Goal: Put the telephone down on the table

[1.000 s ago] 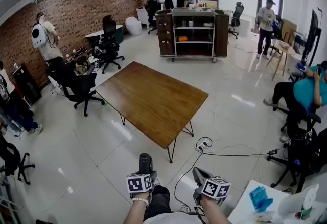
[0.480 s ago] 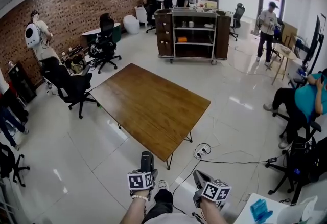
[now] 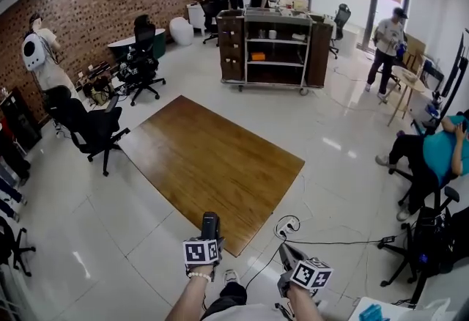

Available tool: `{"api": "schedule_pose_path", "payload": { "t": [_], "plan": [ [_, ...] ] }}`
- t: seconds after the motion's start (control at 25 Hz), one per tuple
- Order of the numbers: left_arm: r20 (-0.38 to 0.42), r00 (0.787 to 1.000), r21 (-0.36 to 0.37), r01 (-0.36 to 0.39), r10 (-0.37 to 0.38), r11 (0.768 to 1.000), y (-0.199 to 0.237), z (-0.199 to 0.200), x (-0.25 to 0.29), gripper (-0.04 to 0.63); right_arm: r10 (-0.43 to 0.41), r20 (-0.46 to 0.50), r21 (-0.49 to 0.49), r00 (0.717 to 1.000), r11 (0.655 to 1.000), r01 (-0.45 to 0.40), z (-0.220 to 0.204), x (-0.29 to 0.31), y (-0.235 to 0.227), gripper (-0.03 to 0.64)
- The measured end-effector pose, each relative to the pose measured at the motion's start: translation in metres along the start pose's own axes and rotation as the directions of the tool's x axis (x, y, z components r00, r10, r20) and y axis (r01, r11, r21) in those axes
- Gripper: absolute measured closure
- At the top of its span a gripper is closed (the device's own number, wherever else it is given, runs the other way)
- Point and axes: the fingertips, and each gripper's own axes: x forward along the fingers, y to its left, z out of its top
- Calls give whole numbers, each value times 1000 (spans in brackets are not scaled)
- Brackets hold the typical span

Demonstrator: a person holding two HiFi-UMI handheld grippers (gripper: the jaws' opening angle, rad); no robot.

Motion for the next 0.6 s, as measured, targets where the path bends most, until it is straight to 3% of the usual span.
{"api": "schedule_pose_path", "payload": {
  "t": [0.6],
  "plan": [
    [-63, 998, 113, 26, -19, 993, 20, 121, 97, 314, -108, 24, 36, 994, 994, 107, 39, 64, -17, 614]
  ]
}}
